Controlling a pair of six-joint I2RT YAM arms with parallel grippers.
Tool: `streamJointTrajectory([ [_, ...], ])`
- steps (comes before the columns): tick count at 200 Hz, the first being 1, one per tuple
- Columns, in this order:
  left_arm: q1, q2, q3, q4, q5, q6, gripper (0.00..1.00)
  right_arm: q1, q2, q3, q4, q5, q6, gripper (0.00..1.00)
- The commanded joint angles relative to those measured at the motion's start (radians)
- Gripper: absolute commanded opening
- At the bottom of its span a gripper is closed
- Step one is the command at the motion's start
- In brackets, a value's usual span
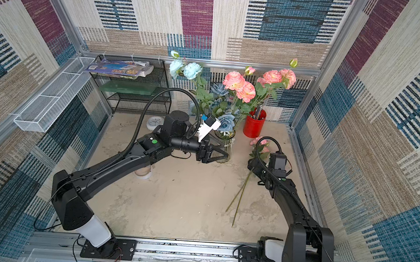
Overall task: Pick out pink flowers from the vase
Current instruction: Place the flower at the center of the board, then pick up the flower from the vase.
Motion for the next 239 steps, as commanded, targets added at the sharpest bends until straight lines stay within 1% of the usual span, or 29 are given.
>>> streamJointTrajectory([
  [1,-0.052,0.013,0.037,-0.046,-0.099,0.146,0.69,0.002,-0.076,-0.010,-0.038,0.086,0.010,1.00],
  [25,-0.099,0.085,0.108,-0.070,-0.121,0.188,0.69,0.006,-0.216,-0.015,-0.051,0.059,0.027,0.99],
  [39,-0.118,0.140,0.155,-0.074,-0.231,0.200,0.67,0.019,-0.305,-0.013,-0.052,0.055,0.030,0.99],
  [55,-0.138,0.209,0.211,-0.064,-0.376,0.214,0.65,0.040,-0.402,-0.008,-0.059,0.086,0.022,0.99],
  [66,-0.144,0.258,0.251,-0.048,-0.433,0.223,0.63,0.048,-0.464,-0.011,-0.056,0.107,0.013,0.98],
  [93,-0.151,0.380,0.372,-0.006,-0.602,0.241,0.62,0.066,-0.568,-0.050,-0.019,0.144,-0.026,0.97],
  [107,-0.154,0.447,0.461,-0.010,-0.704,0.261,0.63,0.074,-0.578,-0.060,-0.019,0.166,-0.035,0.97],
  [127,-0.160,0.539,0.583,-0.025,-0.802,0.298,0.64,0.087,-0.578,-0.081,-0.010,0.176,-0.032,0.97],
  [142,-0.162,0.593,0.646,-0.018,-0.864,0.315,0.66,0.102,-0.582,-0.100,0.001,0.171,-0.028,0.97],
  [165,-0.170,0.660,0.722,0.007,-1.012,0.340,0.67,0.119,-0.592,-0.126,0.009,0.174,-0.024,0.97],
  [200,-0.180,0.721,0.772,0.105,-1.180,0.414,0.68,0.127,-0.609,-0.147,0.001,0.216,-0.027,0.97],
  [239,-0.193,0.764,0.794,0.256,-1.293,0.526,0.67,0.131,-0.607,-0.150,0.003,0.222,-0.036,0.96],
])
